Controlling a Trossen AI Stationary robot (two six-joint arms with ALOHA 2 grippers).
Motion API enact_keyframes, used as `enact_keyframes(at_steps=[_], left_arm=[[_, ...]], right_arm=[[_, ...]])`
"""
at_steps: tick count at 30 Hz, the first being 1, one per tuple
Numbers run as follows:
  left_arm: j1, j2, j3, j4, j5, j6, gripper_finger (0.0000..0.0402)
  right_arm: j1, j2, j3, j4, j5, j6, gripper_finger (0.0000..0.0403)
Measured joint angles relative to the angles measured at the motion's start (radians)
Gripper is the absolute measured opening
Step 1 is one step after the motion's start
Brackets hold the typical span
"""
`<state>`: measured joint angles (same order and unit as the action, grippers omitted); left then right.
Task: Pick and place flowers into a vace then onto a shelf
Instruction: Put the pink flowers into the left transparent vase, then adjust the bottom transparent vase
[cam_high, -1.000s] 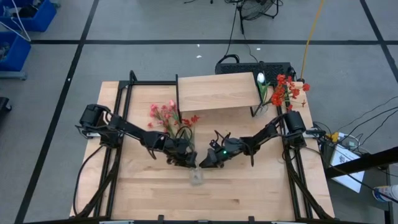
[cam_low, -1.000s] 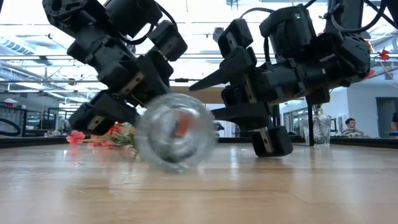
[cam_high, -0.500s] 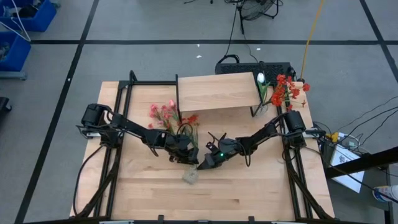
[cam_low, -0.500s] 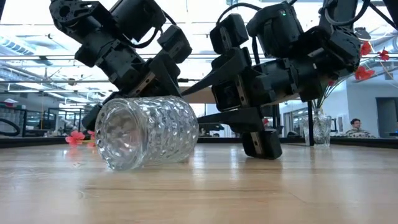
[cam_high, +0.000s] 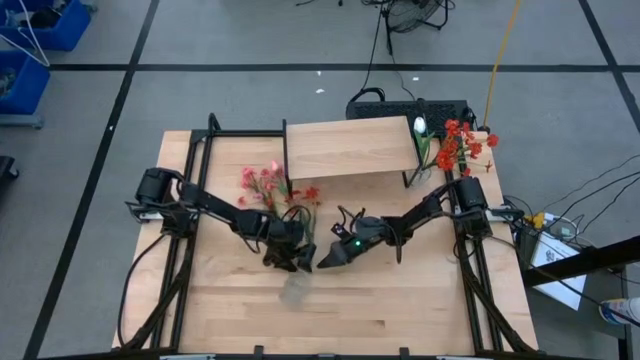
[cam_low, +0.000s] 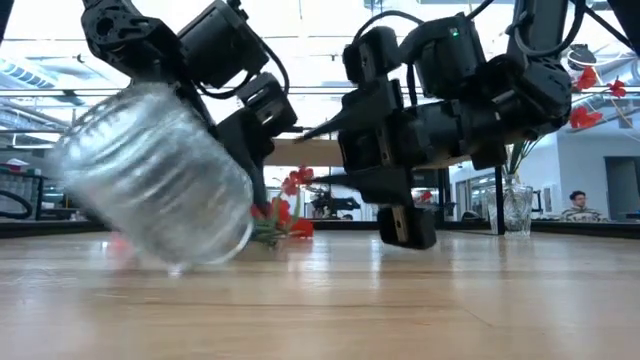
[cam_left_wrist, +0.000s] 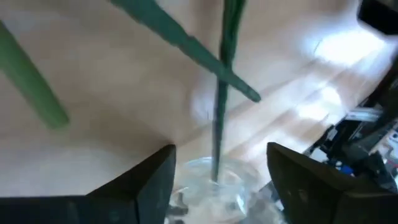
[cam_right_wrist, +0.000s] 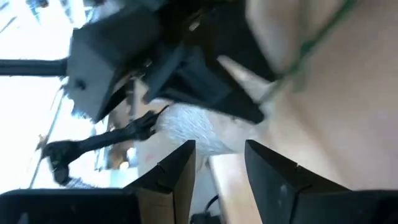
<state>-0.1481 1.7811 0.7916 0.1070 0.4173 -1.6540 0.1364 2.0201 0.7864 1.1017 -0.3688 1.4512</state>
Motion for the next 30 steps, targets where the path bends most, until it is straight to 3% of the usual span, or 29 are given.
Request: enact_keyframes(at_steps=[4, 8, 18, 21, 25, 30], left_arm=[[0.001, -0.001, 0.0, -0.025, 0.005, 0.001, 0.0286], [0.002, -0.001, 0.0, -0.027, 0.011, -0.012, 0.0287], [-0.002, -0.086, -0.005, -0.02, 0.136, -0.055, 0.0219], [-0.032, -0.159, -0.001, -0.011, 0.074, -0.052, 0.0197], [-0.1, -0.272, -0.003, 0.03, -0.087, 0.007, 0.0178], [-0.223, -0.355, 0.017, 0.024, -0.147, -0.021, 0.016]], right_arm=[[-0.022, -0.001, -0.017, 0.102, -0.051, 0.011, 0.0131], [-0.034, -0.002, -0.048, 0.16, -0.051, 0.019, 0.013], [-0.07, -0.003, -0.203, 0.373, -0.051, 0.032, 0.013], [-0.087, -0.003, -0.269, 0.445, -0.051, 0.029, 0.013], [-0.097, -0.022, -0.341, 0.453, -0.067, -0.003, 0.013], [-0.096, -0.036, -0.393, 0.468, -0.089, -0.027, 0.013]])
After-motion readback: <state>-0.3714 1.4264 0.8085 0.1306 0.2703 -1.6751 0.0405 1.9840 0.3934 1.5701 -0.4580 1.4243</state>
